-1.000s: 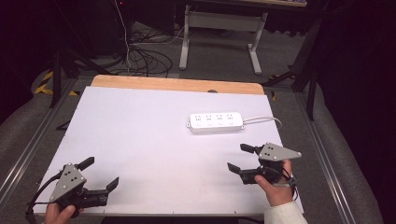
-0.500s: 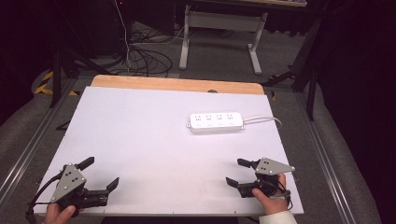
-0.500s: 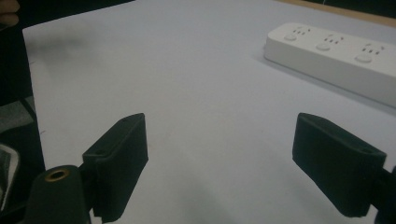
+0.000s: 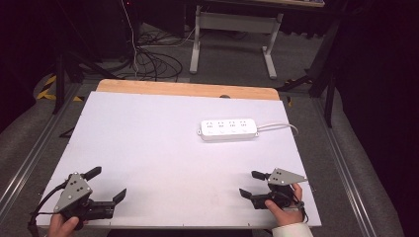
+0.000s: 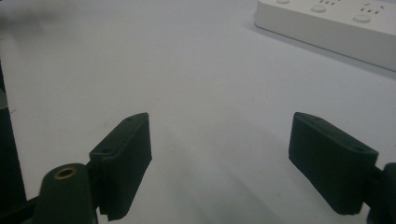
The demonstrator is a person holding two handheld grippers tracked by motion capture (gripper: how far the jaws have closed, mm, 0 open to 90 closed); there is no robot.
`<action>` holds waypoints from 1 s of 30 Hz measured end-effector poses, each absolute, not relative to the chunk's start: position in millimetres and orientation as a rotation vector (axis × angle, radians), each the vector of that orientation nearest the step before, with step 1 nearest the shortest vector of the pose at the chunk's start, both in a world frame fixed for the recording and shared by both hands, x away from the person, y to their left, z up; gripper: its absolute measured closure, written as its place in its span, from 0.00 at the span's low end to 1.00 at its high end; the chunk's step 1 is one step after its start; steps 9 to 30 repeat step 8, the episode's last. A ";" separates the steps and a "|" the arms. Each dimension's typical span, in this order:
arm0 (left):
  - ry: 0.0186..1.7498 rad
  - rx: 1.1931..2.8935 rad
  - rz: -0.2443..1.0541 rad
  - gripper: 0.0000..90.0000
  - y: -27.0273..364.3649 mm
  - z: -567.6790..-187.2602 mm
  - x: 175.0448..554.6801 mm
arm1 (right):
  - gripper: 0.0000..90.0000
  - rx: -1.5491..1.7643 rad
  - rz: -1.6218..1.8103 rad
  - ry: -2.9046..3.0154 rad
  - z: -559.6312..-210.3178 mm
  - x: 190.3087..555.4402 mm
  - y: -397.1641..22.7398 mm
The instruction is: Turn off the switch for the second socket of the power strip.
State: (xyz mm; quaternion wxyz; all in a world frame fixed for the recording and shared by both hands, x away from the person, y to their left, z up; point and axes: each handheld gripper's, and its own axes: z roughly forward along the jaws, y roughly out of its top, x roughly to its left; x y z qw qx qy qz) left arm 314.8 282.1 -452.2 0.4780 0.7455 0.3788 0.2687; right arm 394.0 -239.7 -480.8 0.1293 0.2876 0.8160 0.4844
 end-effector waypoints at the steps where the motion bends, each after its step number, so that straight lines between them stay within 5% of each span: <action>1: 0.922 1.820 0.652 0.00 282.3 -452.3 314.7 | 0.25 0.837 1.409 2.369 -480.1 394.1 -240.8; 30: 0.915 1.823 0.622 0.00 283.8 -452.1 315.2 | 0.24 0.810 1.360 2.332 -477.1 392.6 -244.3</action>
